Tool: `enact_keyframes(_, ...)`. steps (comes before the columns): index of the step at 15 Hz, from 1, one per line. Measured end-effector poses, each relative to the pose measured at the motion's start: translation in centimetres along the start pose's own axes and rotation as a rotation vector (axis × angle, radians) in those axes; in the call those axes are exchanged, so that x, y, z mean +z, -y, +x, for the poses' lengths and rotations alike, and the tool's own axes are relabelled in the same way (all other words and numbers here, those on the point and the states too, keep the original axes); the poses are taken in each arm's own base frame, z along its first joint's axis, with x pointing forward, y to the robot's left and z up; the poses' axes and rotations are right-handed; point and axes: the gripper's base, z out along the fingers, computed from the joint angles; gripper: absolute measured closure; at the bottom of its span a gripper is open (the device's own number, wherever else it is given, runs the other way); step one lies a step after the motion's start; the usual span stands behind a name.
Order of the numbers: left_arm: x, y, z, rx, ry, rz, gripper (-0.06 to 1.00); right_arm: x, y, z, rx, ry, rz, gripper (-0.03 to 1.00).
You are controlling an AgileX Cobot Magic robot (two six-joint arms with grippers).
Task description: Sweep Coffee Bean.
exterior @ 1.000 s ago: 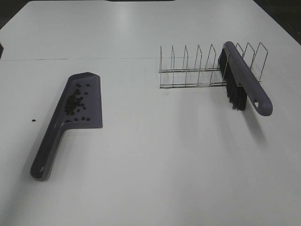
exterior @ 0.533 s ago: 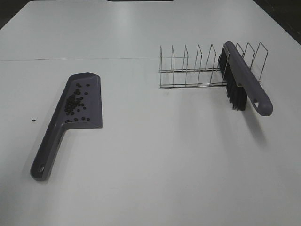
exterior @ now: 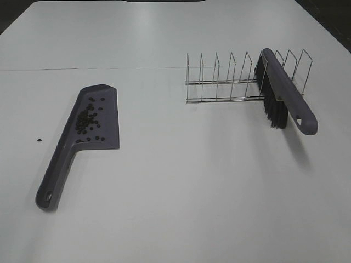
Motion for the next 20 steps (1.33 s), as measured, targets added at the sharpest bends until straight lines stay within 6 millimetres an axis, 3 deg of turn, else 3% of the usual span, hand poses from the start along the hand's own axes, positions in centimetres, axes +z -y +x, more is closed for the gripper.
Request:
enact_keyframes(2, -1.1, -0.1, 0.8, -0.001, 0.044, 0.004, 0.13, 0.0, 0.0, 0.0, 0.0, 0.0, 0.0, 0.11)
enact_keyframes(5, -1.2, -0.3, 2.2, 0.0, -0.001, -0.003, 0.13, 0.0, 0.0, 0.0, 0.0, 0.0, -0.001, 0.11)
enact_keyframes(20, -2.0, -0.8, 2.8, -0.023, 0.063, -0.047, 0.13, 0.0, -0.1, 0.0, -0.082, 0.001, -0.006, 0.11)
